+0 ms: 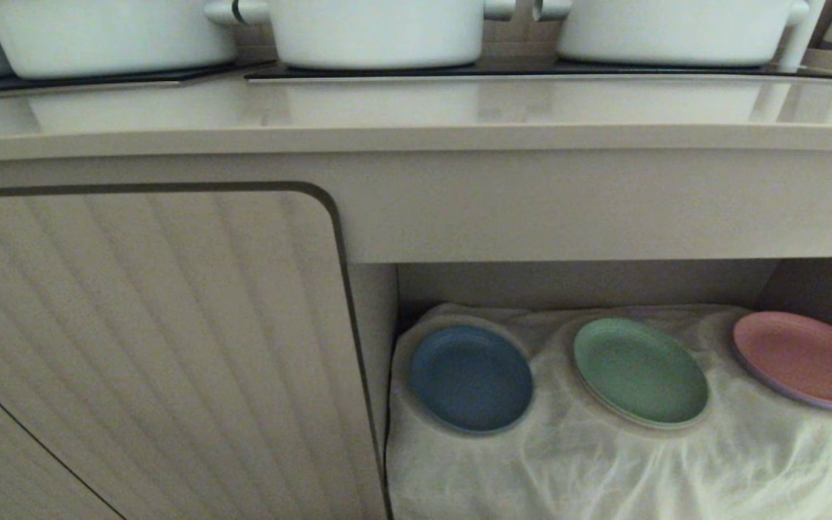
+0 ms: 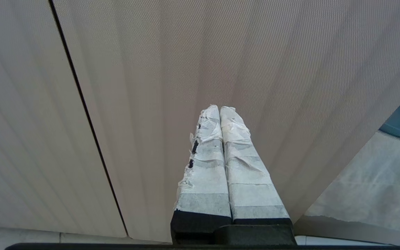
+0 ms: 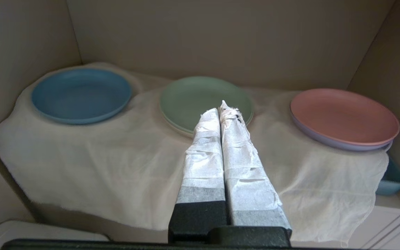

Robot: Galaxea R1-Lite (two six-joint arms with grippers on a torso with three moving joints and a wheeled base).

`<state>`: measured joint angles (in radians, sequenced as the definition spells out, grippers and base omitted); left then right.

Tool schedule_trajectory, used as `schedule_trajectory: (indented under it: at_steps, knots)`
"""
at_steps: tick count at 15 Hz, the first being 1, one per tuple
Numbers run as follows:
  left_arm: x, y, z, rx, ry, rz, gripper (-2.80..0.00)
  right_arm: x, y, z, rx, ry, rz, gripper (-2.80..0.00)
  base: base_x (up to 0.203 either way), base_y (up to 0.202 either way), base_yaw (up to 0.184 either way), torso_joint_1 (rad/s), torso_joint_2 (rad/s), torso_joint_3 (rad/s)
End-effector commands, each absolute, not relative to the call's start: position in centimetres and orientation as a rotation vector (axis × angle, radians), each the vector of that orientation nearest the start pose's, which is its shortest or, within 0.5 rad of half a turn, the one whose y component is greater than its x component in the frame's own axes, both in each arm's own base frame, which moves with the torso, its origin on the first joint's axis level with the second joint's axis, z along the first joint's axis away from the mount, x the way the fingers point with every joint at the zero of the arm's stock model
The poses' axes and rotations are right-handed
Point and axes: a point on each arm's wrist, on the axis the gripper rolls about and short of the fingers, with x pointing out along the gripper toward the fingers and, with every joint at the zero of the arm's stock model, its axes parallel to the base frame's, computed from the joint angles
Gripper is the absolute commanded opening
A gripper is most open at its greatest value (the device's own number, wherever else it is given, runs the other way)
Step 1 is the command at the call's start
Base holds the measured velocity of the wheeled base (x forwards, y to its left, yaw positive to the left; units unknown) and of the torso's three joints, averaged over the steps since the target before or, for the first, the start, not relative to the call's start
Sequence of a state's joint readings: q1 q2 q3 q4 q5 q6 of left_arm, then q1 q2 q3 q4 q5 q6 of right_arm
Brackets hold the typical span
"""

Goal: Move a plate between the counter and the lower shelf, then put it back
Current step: Pick up the plate in the cupboard

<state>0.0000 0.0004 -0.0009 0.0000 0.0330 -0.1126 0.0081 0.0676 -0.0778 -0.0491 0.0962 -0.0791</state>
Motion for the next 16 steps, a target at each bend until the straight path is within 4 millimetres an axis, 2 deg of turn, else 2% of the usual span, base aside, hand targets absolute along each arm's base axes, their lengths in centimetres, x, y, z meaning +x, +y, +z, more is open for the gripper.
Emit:
schedule_trajectory:
  at_steps: [1, 5, 9, 16]
  knots:
    - [-2.3, 0.1, 7.6, -0.114, -0.002, 0.034, -2.80, -1.2, 0.3, 11.5, -0.078, 0.025, 0.141, -2.80, 0.000, 0.000, 0.000, 0.000, 0.00, 0.000]
    - [-2.3, 0.1, 7.5, -0.114, -0.002, 0.034, -2.80, 0.6, 0.7, 12.7, -0.055, 0.147, 0.330, -2.80, 0.000, 0.000, 0.000, 0.000, 0.00, 0.000]
    - [-2.3, 0.1, 7.6, -0.114, -0.003, 0.034, -2.80, 3.5, 1.0, 13.4, -0.044, 0.316, 0.476, -2.80, 0.000, 0.000, 0.000, 0.000, 0.00, 0.000]
    - [-2.3, 0.1, 7.5, -0.114, -0.002, 0.034, -2.80, 8.4, 1.4, 11.4, -0.037, 0.575, 0.653, -2.80, 0.000, 0.000, 0.000, 0.000, 0.00, 0.000]
